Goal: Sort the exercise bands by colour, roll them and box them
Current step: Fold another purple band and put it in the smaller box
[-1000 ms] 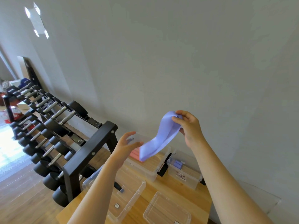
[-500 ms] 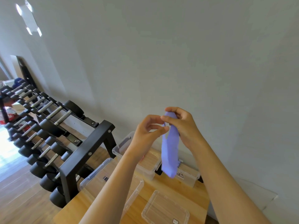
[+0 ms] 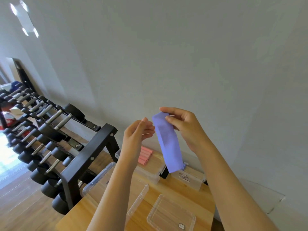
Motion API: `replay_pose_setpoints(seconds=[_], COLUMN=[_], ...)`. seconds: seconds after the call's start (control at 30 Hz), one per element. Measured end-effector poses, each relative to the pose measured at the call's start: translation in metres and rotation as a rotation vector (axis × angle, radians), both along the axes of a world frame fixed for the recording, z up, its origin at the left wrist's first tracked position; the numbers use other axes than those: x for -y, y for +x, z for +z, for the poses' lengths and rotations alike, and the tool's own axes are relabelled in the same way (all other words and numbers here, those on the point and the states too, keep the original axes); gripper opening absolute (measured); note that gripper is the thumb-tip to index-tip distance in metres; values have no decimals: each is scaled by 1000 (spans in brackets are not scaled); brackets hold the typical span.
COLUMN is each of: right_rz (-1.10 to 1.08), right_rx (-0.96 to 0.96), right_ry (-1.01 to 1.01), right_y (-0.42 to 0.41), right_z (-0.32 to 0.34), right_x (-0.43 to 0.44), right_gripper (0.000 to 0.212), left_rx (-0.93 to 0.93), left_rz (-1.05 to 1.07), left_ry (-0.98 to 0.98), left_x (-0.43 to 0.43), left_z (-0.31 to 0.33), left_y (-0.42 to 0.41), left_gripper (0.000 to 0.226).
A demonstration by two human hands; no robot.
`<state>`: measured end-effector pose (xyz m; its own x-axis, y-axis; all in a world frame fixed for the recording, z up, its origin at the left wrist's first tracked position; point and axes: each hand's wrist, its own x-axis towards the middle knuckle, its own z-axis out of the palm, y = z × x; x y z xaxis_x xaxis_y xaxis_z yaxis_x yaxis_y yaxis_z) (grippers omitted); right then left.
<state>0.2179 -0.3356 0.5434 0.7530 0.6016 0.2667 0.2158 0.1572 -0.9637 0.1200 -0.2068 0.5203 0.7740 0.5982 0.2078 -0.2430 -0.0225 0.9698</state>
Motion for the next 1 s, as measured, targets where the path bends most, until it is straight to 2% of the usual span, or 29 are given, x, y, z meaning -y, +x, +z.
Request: replay_pose_setpoints(seconds=[0.17,0.37,0.5,0.67,0.77,0.83,1.0], right_rz=[-9,-7,19,4,-3,-29,-40], right_rx=[22,-19,-37,-43,-111,-149,-250], right_ry=[47,108,156,161,193,191,105], right_y=[-3,-3,0,11,16,19,21], right_z=[-1,9,14,13,9,5,-10], right_x=[-4,-5,-8,-13,-16,-16,-17], right_gripper=[37,32,31,32,34,35,26], left_rx=[-61,-155,-202,-206,-178,-137,-36], left_rz=[-210,-253,-236,-228,-234,-219,-85], left_ry=[45,39,9,-3,-27,-20,-54], left_x=[9,8,8,3,1,0,-3], left_z=[0,-5,-11,-14,-12,-13,-10], left_y=[-5,-9,-7,-6,-8,-9,-10], left_gripper=[39,37,27,35,33,24,23])
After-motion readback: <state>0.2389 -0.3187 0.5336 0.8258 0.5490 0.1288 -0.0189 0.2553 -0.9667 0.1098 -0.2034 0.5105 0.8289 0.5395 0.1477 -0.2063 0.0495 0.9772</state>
